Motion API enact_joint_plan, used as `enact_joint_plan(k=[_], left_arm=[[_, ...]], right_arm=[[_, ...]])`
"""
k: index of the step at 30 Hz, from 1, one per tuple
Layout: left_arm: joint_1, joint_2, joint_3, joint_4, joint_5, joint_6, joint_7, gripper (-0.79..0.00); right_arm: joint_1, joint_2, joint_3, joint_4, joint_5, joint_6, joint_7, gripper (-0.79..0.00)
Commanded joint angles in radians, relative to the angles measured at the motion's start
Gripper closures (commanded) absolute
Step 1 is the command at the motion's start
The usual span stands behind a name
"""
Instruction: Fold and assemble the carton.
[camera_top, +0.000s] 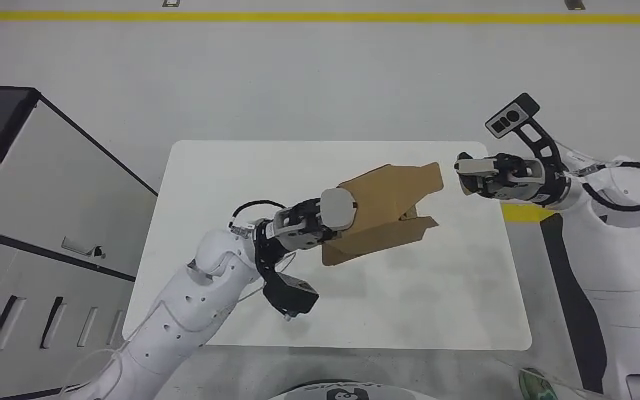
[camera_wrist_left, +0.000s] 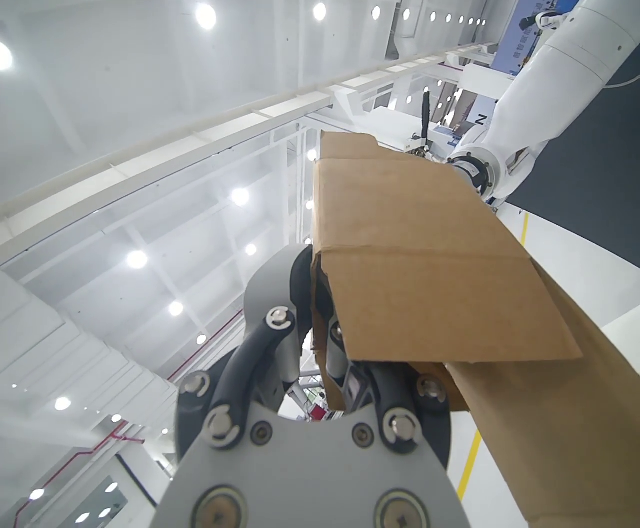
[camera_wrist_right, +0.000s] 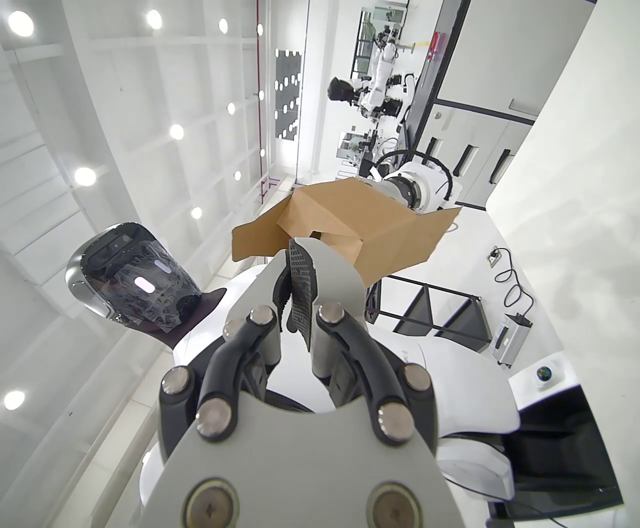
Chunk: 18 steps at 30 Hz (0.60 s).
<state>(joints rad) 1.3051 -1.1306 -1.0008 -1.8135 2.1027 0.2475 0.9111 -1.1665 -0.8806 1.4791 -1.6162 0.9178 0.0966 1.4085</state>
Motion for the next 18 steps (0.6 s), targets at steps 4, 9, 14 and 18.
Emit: enact_joint_plan(k=[4,9,14,18], left_arm=[[0.005,-0.012,0.024,0.053,-0.084,0.056,0.075,0.000],[-0.012,-0.027,0.051,0.092,-0.134,0.091,0.133,0.000],[-0.024,-0.041,0.069,0.131,-0.176,0.122,0.160,0.000],[-0.028,-0.049,0.071,0.146,-0.196,0.142,0.169,0.000]], right_arm=[[-0.012,-0.002,-0.003,-0.022,-0.002,-0.005,-0.035,0.000],[-0.025,-0.002,-0.001,-0.039,-0.006,-0.004,-0.043,0.000],[-0.032,-0.002,-0.002,-0.054,-0.014,-0.004,-0.043,0.000],[-0.032,-0.001,0.002,-0.074,-0.024,0.005,-0.040,0.000]])
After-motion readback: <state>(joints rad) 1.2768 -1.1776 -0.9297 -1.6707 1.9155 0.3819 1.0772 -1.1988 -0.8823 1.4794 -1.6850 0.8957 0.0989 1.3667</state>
